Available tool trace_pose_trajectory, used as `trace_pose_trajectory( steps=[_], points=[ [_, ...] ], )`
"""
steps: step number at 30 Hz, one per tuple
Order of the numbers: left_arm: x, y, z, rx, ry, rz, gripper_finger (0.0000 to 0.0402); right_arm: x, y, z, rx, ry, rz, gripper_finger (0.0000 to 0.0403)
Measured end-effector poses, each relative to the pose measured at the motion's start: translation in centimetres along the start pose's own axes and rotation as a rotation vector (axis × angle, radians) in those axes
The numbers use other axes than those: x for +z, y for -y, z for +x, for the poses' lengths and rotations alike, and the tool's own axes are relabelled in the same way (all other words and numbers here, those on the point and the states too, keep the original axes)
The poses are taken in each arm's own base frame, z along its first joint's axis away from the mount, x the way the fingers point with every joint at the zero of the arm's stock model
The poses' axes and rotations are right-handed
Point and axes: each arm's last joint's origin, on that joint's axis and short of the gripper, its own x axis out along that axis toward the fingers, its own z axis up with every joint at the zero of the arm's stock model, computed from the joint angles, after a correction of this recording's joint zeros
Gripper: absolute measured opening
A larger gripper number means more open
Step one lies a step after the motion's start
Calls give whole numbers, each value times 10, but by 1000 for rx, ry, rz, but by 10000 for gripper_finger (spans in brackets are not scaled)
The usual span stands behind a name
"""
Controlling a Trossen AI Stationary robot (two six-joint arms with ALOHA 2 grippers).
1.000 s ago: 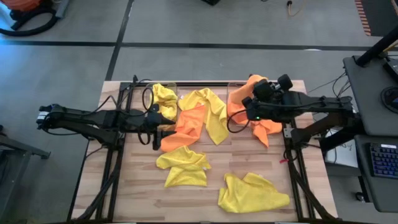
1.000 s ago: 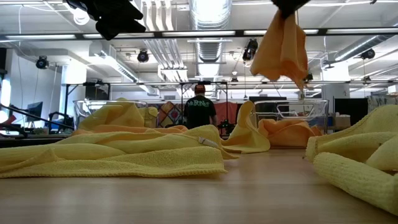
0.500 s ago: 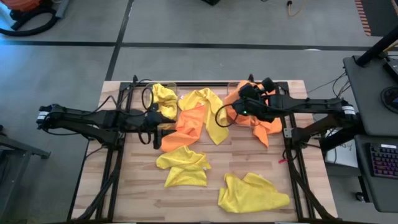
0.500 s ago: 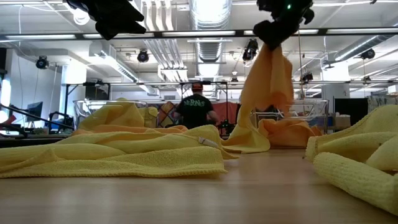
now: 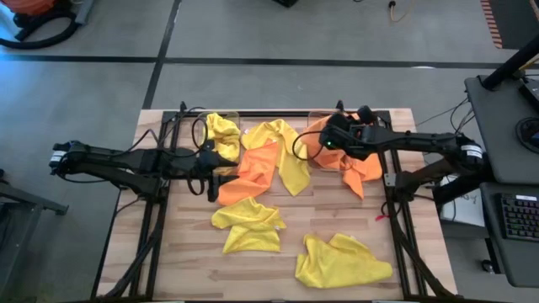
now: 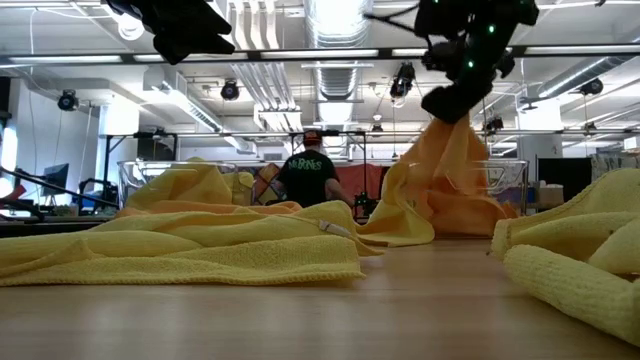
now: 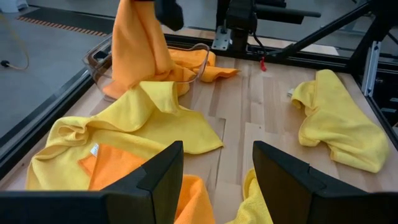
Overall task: Sort microfiber towel by color & place in baskets
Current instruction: Put the orange microfiber cloth into the right transparent bin
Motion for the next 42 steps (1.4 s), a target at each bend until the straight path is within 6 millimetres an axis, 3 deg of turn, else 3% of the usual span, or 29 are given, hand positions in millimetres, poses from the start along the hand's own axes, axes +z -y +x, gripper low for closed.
trace_pose_trajectory(
  steps=[7,28,42],
  points=[
    [0,0,0,-1,0,0,177,-6,2,8,-8,-22,22,9],
    [0,0,0,-1,0,0,177,-32,-37,33,388,-16,155,9],
    [-1,0,1,-1,-4,1,177,-40,-38,45,522,-73,253,9]
  ],
)
